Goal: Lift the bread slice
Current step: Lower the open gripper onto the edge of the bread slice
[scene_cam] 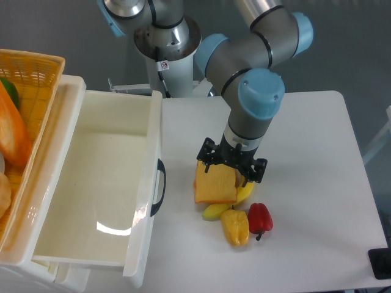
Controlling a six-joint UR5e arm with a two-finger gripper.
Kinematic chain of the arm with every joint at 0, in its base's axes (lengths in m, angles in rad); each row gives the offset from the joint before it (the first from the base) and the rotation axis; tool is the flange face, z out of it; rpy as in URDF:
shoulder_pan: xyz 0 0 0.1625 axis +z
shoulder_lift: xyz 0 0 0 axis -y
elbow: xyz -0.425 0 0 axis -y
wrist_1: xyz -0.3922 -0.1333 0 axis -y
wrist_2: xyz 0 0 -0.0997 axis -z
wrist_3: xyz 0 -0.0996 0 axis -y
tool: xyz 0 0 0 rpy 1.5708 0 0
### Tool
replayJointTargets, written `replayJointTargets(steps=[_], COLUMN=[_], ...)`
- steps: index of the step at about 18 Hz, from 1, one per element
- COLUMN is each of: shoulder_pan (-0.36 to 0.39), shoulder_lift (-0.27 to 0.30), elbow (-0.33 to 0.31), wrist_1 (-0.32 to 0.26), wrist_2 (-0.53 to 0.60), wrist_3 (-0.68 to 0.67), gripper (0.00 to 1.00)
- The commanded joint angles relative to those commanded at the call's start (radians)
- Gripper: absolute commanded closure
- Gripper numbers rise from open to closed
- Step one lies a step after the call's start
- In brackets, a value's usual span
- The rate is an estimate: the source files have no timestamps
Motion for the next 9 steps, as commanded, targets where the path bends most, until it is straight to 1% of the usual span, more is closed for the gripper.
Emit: replayJointTargets(steps=[2, 4, 5, 9], shoulder_pan=[0.0, 0.0, 0.0, 0.005], shoulder_lift=[-0.011, -0.012, -0.014, -0.017], elbow=[-0.012, -0.051, -0.058, -0.068], wrist_1=[-0.003, 0.002, 0.002, 0.0], wrist_2=[0.002, 0.002, 0.002, 0.035], wrist_3=[-0.002, 0.0, 0.0, 0.0], gripper=[0.0, 0.0, 0.0, 0.0])
